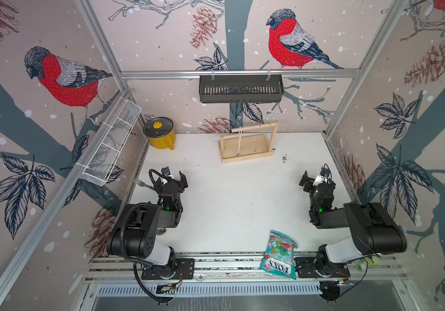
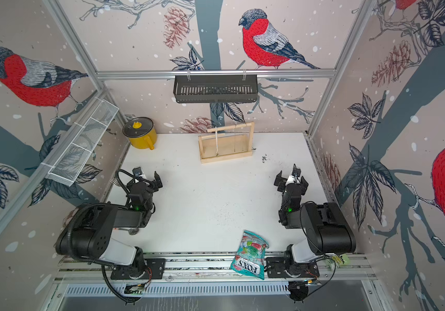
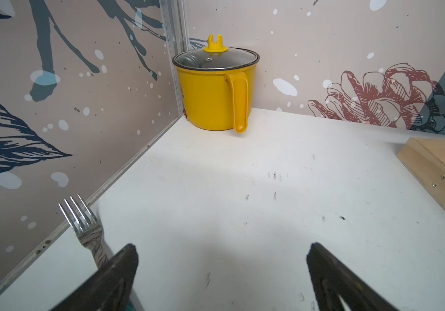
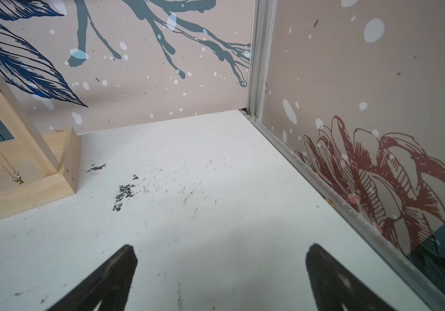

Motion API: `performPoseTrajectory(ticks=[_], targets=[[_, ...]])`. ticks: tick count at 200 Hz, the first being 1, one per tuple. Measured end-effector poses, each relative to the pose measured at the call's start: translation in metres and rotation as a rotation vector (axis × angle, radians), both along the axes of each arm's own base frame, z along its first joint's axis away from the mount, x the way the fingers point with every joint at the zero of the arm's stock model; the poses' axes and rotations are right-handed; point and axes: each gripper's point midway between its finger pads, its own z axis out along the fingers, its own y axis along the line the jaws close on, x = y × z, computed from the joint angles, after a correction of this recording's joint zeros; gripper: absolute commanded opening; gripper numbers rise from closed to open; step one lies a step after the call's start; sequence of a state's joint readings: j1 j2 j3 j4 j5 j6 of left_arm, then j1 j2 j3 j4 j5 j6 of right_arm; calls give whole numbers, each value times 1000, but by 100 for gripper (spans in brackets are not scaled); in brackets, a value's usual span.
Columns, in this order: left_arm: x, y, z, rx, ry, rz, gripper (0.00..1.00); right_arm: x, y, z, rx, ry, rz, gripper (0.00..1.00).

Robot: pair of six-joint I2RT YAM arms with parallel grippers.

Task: Take the necklace off the jewelry display stand
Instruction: Move the stand to the center of the board.

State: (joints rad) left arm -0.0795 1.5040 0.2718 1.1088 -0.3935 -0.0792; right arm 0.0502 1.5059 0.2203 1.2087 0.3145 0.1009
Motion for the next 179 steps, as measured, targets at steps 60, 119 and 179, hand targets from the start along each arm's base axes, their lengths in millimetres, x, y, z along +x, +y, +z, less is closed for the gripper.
performPoseTrajectory(ticks=[60, 119, 179], targets=[[0, 0, 0, 0, 0, 0, 98, 0, 0, 0, 1, 1, 1, 100], [0, 0, 0, 0, 0, 0, 98, 1, -1, 0, 5, 1, 11, 99], [0, 0, 0, 0, 0, 0, 97, 1, 1, 0, 5, 2, 17, 100]])
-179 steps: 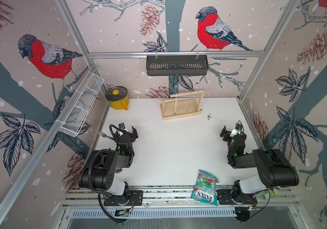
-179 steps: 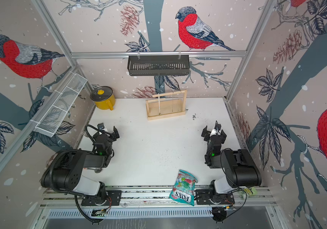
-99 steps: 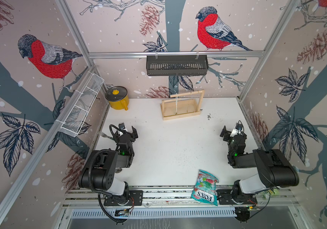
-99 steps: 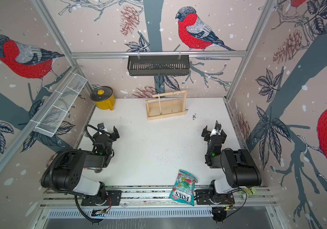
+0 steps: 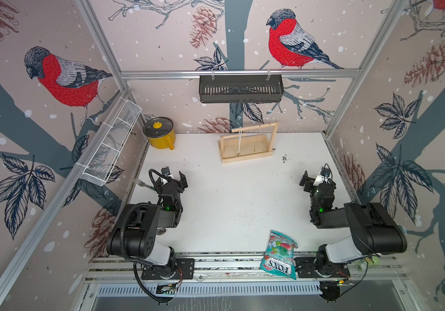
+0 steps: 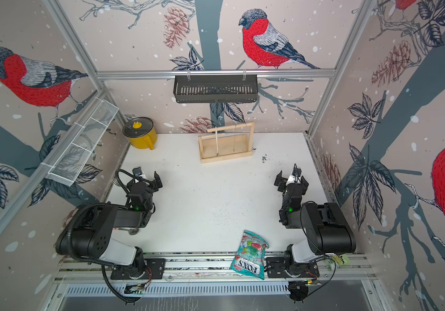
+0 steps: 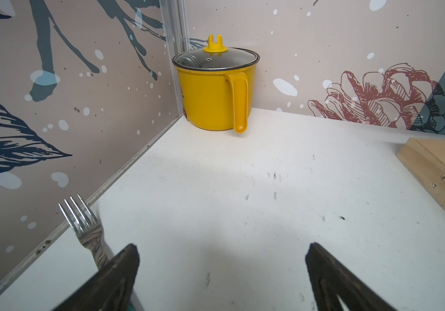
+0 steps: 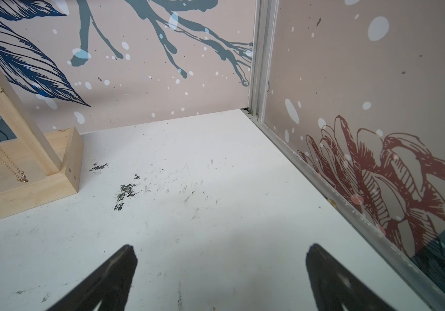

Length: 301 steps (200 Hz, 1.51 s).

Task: Take the necklace off the jewelry display stand
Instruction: Move the stand to the center of the board.

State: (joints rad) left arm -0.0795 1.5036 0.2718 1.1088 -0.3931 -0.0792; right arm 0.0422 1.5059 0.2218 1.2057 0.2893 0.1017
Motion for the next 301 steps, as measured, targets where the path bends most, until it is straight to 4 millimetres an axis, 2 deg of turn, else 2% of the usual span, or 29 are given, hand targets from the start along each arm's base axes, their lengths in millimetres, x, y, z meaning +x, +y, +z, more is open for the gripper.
performPoseTrajectory(ticks=[26, 39, 53, 64, 81, 109, 128, 154, 170, 184, 201, 220, 247, 274, 301], targets=[[-1, -2, 2, -3, -4, -16, 95, -8, 9, 3, -16, -9, 3, 99], [-4, -9, 14, 1, -26, -55, 92, -15, 19, 18, -38, -46, 16, 99], [-4, -18, 40, 14, -70, -81, 93, -20, 26, 51, -43, -122, 28, 99], [-1, -27, 68, 8, -123, -111, 98, -23, 24, 76, -21, -185, 18, 99], [4, -38, 104, -17, -196, -160, 98, -33, 20, 94, 21, -232, 11, 100], [31, -67, 144, -58, -226, -304, 98, -48, 16, 114, 81, -282, 29, 99], [59, -96, 156, -60, -207, -449, 98, -50, 25, 132, 108, -304, 92, 100], [101, -150, 150, -26, -106, -731, 98, -49, 56, 156, 131, -311, 252, 99], [120, -176, 148, 4, -53, -868, 97, -50, 76, 163, 119, -293, 342, 100], [128, -194, 143, 47, -32, -981, 96, -51, 90, 166, 117, -277, 404, 100], [129, -211, 121, 110, 8, -1125, 96, -55, 106, 170, 113, -266, 476, 100], [131, -223, 98, 135, 42, -1253, 93, -62, 127, 174, 102, -258, 563, 100], [148, -227, 90, 129, 33, -1367, 92, -72, 149, 172, 86, -250, 638, 100], [167, -239, 84, 99, 43, -1440, 90, -73, 155, 161, 65, -226, 643, 100], [181, -243, 73, 79, 75, -1475, 83, -71, 157, 154, 59, -206, 635, 100]])
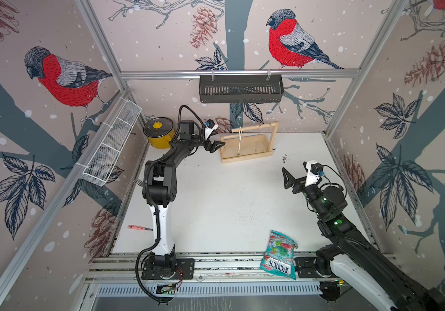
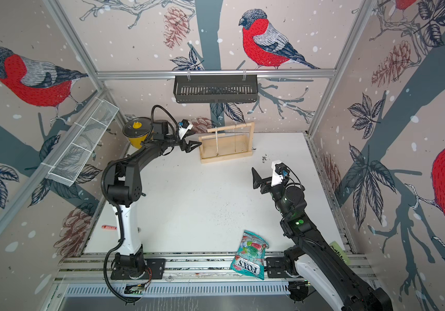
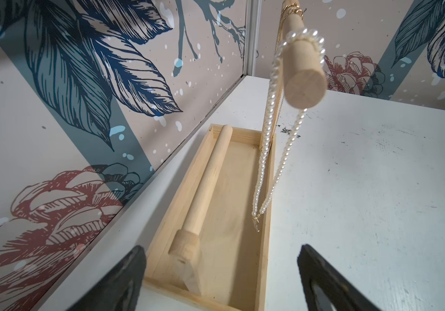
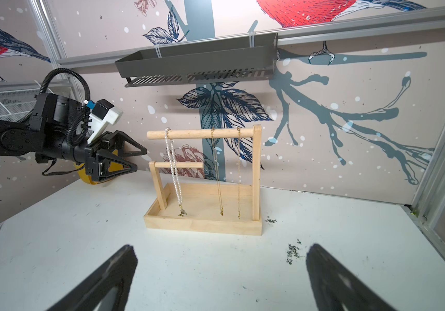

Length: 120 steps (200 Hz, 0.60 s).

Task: Take the necklace off the jewelry display stand
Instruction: Move the stand to the center of the board.

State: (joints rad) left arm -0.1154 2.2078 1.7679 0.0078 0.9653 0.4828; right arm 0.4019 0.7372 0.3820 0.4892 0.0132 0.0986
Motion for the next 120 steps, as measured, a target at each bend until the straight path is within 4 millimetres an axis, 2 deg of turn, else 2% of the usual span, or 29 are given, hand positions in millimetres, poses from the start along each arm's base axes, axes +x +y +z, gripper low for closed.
performPoseTrajectory(ticks=[58, 120], targets=[[16, -2, -21, 26, 61, 7, 74, 2, 5, -8, -26, 13, 1, 100], [18, -5, -33, 9, 107, 2, 65, 3, 7, -11, -26, 26, -10, 100]])
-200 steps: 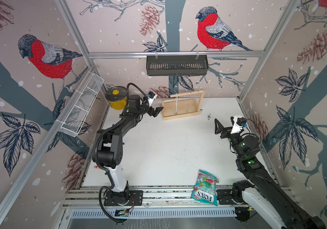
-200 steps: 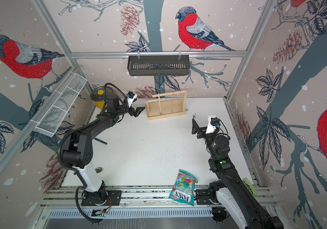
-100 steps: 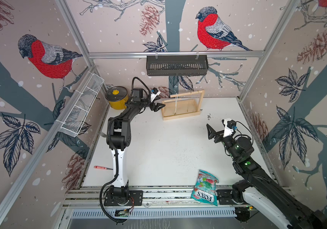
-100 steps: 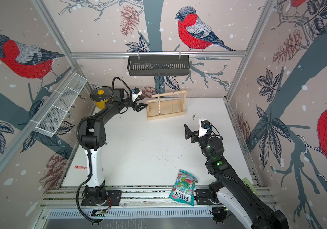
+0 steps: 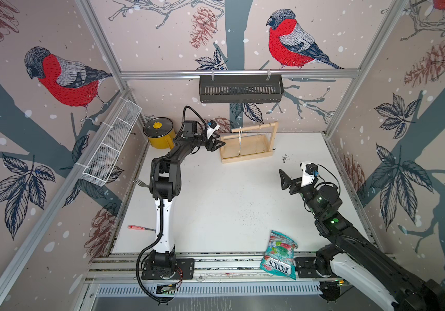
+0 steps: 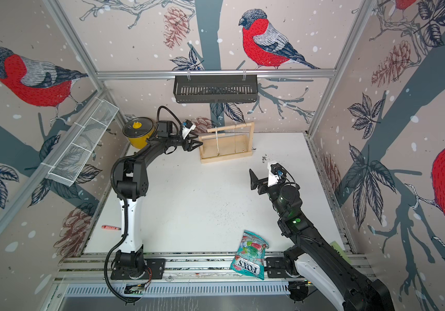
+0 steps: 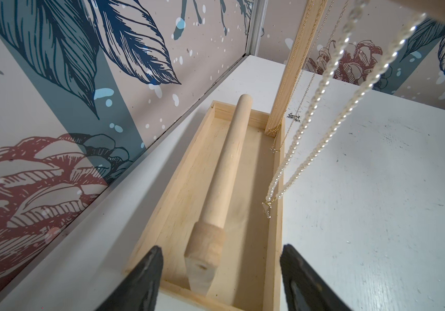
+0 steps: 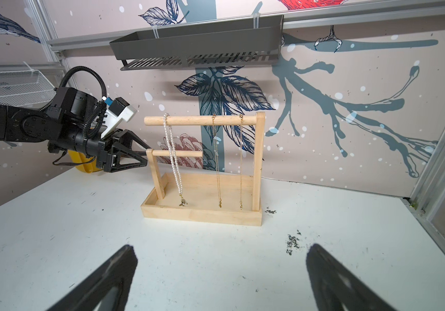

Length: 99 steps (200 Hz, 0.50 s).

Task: Take the necklace off the jewelry display stand
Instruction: Move the stand to the center of the board.

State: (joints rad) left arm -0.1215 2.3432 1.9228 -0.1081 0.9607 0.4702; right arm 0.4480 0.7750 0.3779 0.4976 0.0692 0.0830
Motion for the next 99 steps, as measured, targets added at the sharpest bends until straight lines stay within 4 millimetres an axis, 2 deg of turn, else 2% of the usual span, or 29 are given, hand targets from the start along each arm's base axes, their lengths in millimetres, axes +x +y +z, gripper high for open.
performPoseTrajectory(ticks=[30, 99], targets=[[2, -2, -2, -4, 4, -6, 55, -1, 0, 1, 5, -2, -9, 100], [-2, -7, -3, -24, 15, -39, 50, -5, -3, 5, 29, -11, -34, 100]])
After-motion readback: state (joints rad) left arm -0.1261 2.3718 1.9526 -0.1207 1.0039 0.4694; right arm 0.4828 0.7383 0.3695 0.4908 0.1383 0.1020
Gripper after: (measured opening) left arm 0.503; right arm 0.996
